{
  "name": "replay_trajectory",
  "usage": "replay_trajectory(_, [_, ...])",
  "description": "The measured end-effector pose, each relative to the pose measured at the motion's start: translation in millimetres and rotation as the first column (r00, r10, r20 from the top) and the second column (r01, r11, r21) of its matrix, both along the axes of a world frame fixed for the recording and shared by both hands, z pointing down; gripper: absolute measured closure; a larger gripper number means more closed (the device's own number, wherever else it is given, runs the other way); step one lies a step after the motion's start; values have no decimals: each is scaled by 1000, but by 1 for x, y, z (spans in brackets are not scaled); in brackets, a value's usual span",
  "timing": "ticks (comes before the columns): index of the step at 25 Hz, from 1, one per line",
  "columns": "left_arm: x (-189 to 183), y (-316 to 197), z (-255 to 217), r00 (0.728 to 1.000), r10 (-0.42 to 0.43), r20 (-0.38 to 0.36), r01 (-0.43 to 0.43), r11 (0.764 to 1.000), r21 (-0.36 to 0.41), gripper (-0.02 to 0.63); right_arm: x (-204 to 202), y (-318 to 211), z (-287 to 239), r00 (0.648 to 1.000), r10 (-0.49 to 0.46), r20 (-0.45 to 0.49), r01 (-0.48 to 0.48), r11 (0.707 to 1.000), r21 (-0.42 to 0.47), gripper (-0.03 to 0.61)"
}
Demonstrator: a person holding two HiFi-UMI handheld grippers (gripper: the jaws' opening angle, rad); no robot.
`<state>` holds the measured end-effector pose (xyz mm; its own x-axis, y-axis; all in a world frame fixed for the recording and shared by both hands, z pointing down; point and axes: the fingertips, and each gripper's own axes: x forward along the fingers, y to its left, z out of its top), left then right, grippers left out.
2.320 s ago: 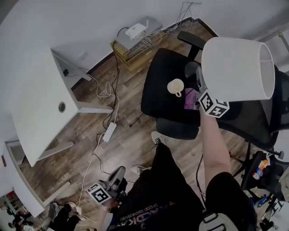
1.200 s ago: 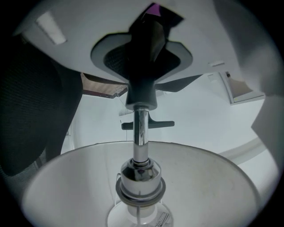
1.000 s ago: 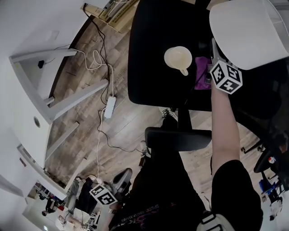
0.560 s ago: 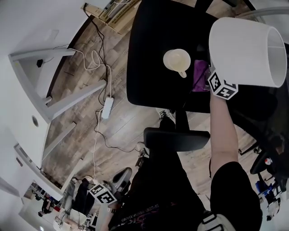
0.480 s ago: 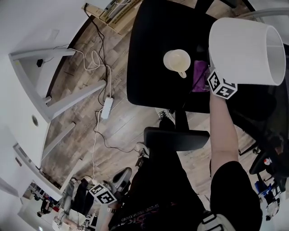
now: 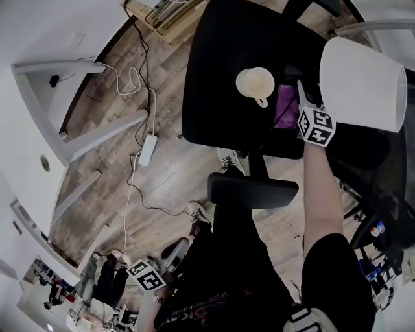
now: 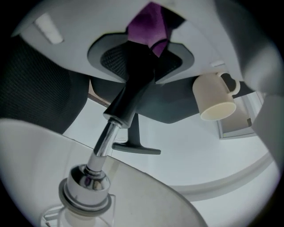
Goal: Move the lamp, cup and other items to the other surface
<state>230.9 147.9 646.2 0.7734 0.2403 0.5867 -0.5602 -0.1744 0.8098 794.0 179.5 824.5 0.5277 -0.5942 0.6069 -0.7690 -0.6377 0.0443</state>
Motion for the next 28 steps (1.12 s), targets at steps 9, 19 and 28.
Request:
replay_trajectory(9, [8, 13, -4, 999, 9, -38, -10, 1000, -14, 615, -13, 27, -7, 1000, -27, 8, 28, 995, -94, 395])
replay_trajectory(19, [7, -9, -41, 982, -59, -181, 79, 991, 105, 615, -72, 45, -45, 986, -148, 70, 158, 973, -169, 569])
replay_trajectory(28, [-70, -20, -93, 911, -211, -355, 286, 943, 173, 616, -133, 27, -211, 966, -248, -71, 246, 968, -45, 575])
